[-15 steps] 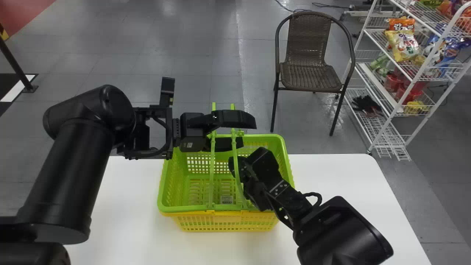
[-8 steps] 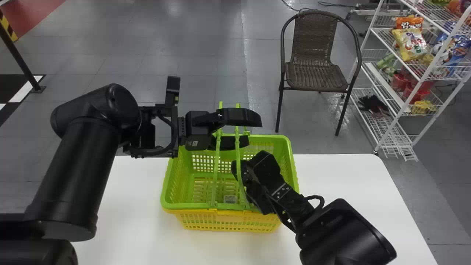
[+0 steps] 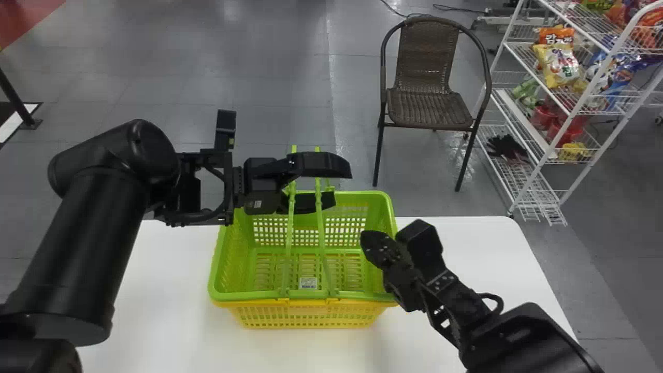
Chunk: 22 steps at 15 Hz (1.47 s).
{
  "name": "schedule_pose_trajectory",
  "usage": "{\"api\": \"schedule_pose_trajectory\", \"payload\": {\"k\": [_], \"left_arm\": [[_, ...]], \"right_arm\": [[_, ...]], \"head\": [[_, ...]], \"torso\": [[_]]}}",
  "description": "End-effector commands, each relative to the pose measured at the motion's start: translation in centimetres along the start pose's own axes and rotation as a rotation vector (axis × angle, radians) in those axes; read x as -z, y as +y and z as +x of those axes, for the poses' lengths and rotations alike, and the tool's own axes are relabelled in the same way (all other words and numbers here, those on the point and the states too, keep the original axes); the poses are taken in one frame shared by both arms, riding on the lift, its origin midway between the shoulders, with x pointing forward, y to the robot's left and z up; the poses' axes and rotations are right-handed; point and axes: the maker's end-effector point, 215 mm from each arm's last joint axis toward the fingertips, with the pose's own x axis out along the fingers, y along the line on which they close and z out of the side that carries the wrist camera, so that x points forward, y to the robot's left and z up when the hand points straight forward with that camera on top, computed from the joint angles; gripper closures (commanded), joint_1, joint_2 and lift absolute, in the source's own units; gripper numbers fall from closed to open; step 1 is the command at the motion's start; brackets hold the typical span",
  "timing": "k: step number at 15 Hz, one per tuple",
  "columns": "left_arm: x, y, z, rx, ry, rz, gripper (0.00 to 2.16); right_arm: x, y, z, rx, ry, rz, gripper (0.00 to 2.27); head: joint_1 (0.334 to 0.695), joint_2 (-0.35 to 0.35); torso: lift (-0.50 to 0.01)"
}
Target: Grasp handle with right gripper to insert into left gripper then lift and swing left to center
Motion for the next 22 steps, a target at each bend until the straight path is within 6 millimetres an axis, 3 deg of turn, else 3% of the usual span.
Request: {"api": "schedule_pose_trajectory", "payload": {"k": [1,3,9,17,19,20,21,22], "left_arm": [[0.1,-0.3,0.2,0.016,-0.002,-0.009,0.04],[0.1,-0.6,0.4,0.030,-0.004,-0.018,0.04],[0.2,-0.8,0.3,0.050,-0.011,-0.043,0.04],[0.1,-1.2,0.0,0.059,-0.013,-0.070,0.04],[0.3,-1.2,-0.1,0.058,-0.009,-0.077,0.04],[0.4,-1.2,0.0,0.059,-0.007,-0.077,0.04],[0.3,-1.3,0.0,0.062,-0.008,-0.077,0.04],[0.4,-1.4,0.1,0.065,-0.007,-0.077,0.04]], "right_arm": [[1.8,-5.0,-4.1,0.072,-0.004,0.079,2.26],[3.0,-7.7,-7.3,0.115,-0.012,0.105,2.26],[4.9,-12.4,-14.3,0.216,-0.127,0.148,2.26],[8.4,-11.0,-17.6,0.224,-0.184,0.195,2.23],[9.1,-10.7,-18.3,0.228,-0.209,0.208,1.99],[9.0,-10.6,-18.8,0.219,-0.232,0.213,1.64],[8.6,-10.7,-19.5,0.225,-0.269,0.214,0.74],[8.7,-10.6,-19.7,0.226,-0.273,0.212,0.12]], "head": [[0.695,-0.108],[0.695,-0.174],[0.695,-0.295],[0.695,-0.350],[0.695,-0.350],[0.695,-0.350],[0.695,-0.350],[0.695,-0.350]], "torso": [[0.000],[0.000],[0.000],[0.000],[0.000],[0.000],[0.000],[0.000]]}}
